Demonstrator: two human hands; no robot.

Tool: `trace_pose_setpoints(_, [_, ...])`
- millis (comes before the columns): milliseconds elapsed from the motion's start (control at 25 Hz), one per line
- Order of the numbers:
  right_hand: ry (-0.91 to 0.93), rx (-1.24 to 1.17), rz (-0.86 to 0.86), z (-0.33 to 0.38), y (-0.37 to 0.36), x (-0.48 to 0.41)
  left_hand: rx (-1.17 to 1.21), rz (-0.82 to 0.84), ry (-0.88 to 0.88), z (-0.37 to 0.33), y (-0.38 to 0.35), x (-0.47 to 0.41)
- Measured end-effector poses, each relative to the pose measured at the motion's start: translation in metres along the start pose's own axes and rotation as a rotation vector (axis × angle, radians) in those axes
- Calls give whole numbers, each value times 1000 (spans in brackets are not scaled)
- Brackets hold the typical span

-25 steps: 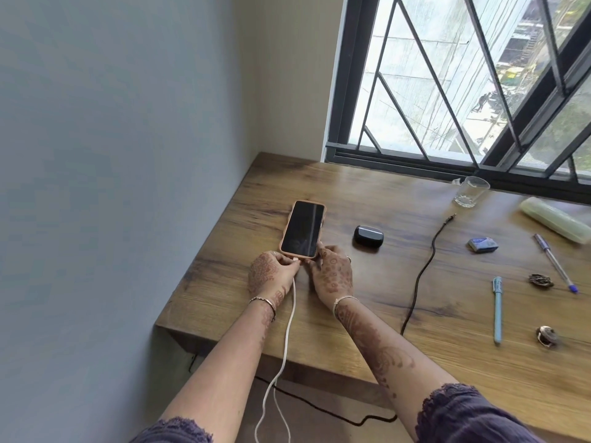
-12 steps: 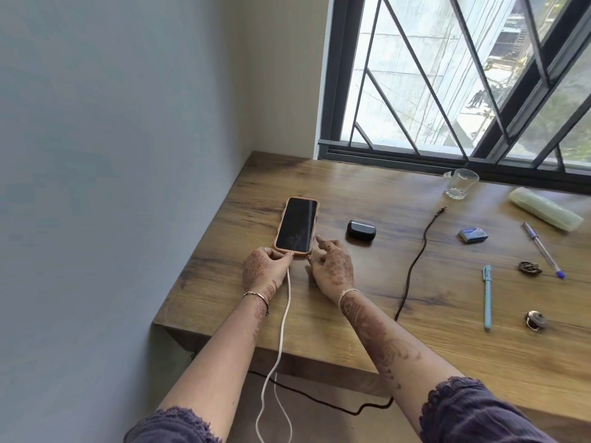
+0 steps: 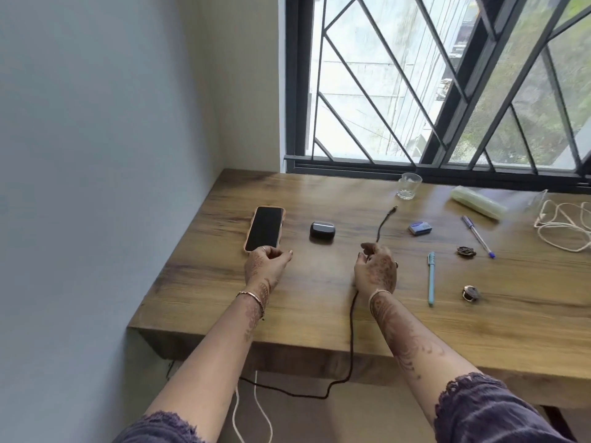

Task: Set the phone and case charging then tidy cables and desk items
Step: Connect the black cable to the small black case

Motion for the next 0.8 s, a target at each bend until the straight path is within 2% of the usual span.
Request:
trace_pose_setpoints(280, [-91,-26,80,-56,25,-9,91,205,61,-4,-56,32])
trace_pose_setpoints(520, [-34,-9,177,-58,29,-27,197,316,88,-17,-103,35])
trace_pose_setpoints(800, [-40,5,192,-44,18,-81,83,464,52,-27,-174,-10])
Point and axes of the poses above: each hand's wrist, its own x-axis away from the middle knuckle, its own y-axis out of the back of the hand, z = x × y, the point moved 7 cm from there along -x, towards the middle knuckle, and after that the axes turned 11 degrees about x, right-handed, at the moved point
